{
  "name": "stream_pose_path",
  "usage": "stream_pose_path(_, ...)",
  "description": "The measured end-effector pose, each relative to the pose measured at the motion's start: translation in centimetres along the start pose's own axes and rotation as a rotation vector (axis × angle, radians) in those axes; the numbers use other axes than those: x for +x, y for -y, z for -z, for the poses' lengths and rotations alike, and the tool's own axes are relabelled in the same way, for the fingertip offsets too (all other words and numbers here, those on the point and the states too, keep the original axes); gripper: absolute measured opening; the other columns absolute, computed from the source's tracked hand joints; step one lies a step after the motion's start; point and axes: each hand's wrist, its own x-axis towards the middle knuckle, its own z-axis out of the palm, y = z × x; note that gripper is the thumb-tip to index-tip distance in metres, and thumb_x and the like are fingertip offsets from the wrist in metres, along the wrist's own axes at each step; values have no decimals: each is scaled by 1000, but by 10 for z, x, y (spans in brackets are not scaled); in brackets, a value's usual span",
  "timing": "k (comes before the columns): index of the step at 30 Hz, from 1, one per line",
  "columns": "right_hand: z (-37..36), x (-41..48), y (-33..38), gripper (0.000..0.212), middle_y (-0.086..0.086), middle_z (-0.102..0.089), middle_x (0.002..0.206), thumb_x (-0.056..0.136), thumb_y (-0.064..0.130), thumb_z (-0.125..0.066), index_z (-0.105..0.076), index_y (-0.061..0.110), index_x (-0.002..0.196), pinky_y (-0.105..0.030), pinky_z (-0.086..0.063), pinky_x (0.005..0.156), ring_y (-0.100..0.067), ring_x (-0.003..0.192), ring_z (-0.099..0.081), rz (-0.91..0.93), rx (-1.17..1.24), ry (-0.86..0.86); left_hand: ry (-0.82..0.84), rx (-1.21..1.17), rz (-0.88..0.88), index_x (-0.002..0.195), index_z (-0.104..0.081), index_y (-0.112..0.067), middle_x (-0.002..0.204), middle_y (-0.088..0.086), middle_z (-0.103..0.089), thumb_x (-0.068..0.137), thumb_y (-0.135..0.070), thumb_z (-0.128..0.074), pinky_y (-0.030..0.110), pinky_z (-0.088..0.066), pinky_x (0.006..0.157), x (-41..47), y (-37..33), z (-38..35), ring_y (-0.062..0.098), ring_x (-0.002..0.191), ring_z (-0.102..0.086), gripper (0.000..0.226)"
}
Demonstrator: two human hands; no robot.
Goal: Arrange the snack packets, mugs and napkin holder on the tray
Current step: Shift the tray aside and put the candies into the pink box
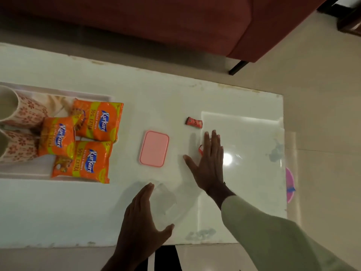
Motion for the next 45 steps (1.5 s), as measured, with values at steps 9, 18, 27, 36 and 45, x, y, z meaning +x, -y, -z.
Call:
stream_pose_path(9,-12,89,29,42,-9,-41,151,99,38,-47,-51,24,138,-44,-34,107,-32,139,-35,262,-106,-131,4,-85,-190,146,-22,-33,149,-10,-37,52,-68,-74,30,-36,106,25,2,14,3,134,-32,114)
stream_pose_path(18,-6,57,40,38,3,-47,60,92,33,-56,-45,19,59,-27,-29,55,-18,59,-43,-74,53,-227,115,-187,-144,138,-19,-49,133,-32,-33,45,-67,-79,24,-35,105,38,5,26,-6,122,-33,112)
stream_pose_path(27,38,-62,91,41,0,-53,54,76,56,-73,-65,19,59,-21,-37,42,-12,46,-45,-658,1171,49,180,-152,-177,140,-19,-46,144,-24,-35,46,-69,-78,18,-30,103,43,14,28,-8,123,-32,114)
stream_pose_path(36,26,-88,115,54,-11,-69,70,86,57,-60,-67,11,61,-31,-50,53,-19,61,-63,-536,1260,-35,182,-145,-185,139,-21,-42,141,-16,-41,48,-65,-83,18,-33,100,44,16,25,-1,118,-36,112)
stream_pose_path(45,26,-86,106,46,-13,-72,73,94,48,-57,-72,16,65,-34,-58,81,-30,81,-71,-500,1207,-106,186,-160,-185,138,-23,-38,143,-12,-42,51,-60,-84,28,-36,107,45,15,25,5,126,-39,109)
